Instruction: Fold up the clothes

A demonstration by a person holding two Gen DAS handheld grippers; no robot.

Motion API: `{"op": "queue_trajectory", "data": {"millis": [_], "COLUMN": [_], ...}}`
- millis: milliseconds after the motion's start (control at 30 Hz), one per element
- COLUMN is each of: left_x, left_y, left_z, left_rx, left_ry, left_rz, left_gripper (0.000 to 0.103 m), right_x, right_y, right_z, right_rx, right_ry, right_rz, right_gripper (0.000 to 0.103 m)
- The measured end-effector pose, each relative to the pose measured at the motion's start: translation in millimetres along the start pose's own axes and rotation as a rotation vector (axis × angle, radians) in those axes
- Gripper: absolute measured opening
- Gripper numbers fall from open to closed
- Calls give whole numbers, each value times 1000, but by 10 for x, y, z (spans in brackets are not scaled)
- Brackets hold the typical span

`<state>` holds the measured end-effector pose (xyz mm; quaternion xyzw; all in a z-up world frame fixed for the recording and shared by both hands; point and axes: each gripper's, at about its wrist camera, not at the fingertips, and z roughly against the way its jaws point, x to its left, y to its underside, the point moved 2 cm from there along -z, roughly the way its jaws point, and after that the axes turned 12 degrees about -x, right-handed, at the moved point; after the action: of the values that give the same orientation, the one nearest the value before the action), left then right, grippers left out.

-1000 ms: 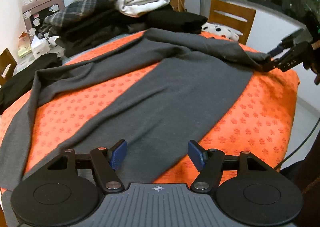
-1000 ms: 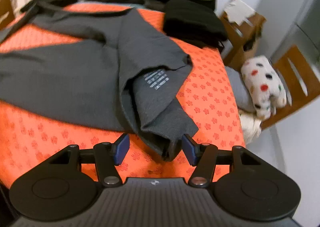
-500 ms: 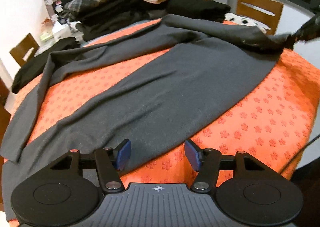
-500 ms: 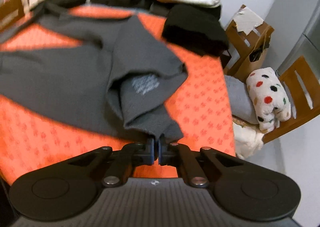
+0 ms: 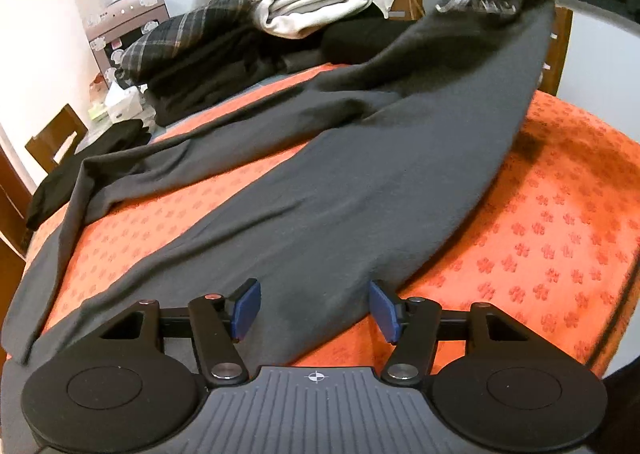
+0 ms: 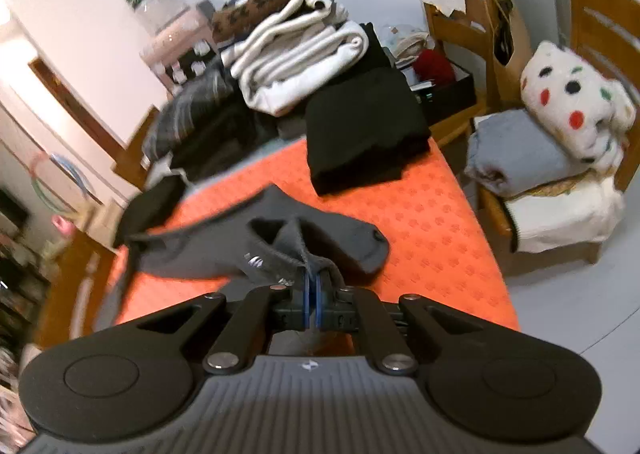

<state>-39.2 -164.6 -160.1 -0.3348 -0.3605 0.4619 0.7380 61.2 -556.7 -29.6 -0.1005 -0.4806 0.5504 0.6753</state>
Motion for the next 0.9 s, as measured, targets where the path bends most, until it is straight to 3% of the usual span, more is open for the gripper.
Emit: {"op": "queue_trajectory", "data": {"millis": [167, 333, 367, 433, 633, 800, 900], "left_x": [-174, -428, -448, -457, -263, -111, -141], "left_y": [-34, -58, -76, -129, -485, -800, -849], "left_z": [-17, -66, -91, -142, 217, 689, 896], "left_rx": [-3, -39, -39, -31, -105, -117, -64], "left_ry": [2, -64, -92, -145, -190, -123, -61], "left_rz": [42, -33, -42, -65, -74, -54, -75], "left_gripper": [66, 67, 62, 4, 4, 4, 4], "right_x": [-132, -270, -295, -343, -641, -842, -886], "right_y": [-134, -152, -147, -138, -48, 132, 305], "right_z": [34, 93, 105, 131, 249, 436, 573], "right_rx": [2, 0, -1, -3, -6, 33, 99], "right_ry": [-47, -90, -99, -116, -117, -139, -139], "right_rz": [-101, -182, -195, -222, -293, -329, -303], "right_gripper": [4, 3, 3, 3, 3, 3, 3]}}
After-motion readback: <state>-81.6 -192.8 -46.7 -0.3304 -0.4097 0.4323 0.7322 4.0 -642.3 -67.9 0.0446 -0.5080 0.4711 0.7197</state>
